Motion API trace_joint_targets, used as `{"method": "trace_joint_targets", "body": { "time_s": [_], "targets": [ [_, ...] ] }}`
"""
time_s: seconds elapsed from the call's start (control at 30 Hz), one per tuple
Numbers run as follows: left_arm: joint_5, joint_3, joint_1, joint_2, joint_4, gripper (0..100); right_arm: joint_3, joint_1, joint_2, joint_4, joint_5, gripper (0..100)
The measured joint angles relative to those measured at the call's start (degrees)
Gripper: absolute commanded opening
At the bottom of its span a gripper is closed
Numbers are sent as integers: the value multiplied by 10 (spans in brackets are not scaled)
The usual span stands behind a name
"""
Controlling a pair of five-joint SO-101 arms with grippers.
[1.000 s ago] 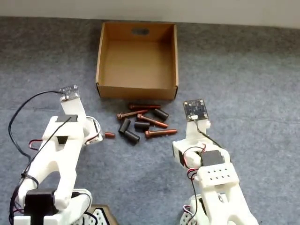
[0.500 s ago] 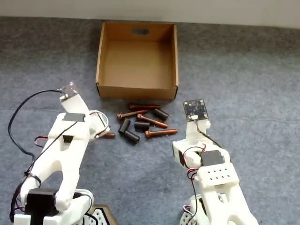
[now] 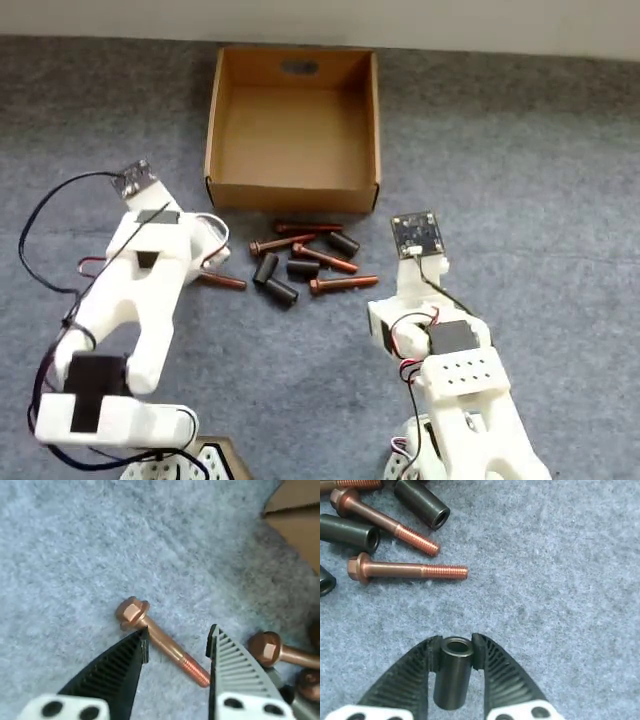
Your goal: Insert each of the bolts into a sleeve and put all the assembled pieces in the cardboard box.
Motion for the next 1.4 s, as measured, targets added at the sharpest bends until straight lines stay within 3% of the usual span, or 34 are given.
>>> {"method": "trace_joint_targets", "body": {
  "time_s": [0.17, 0.47, 0.97, 1.2, 1.27, 1.4],
  "targets": [
    [0, -55, -1, 47, 55, 33, 0, 0, 0, 0, 0, 5],
    [-56, -62, -2, 59, 65, 193, 0, 0, 0, 0, 4, 5],
    [-56, -91, -4, 69, 159, 196, 0, 0, 0, -1, 12, 5],
    [-58, -83, -20, 73, 142, 195, 0, 0, 0, -1, 12, 5],
    [-58, -82, -29, 73, 131, 162, 0, 0, 0, -1, 12, 5],
    [-58, -82, -29, 74, 113, 1, 0, 0, 0, -1, 12, 5]
  ]
}}
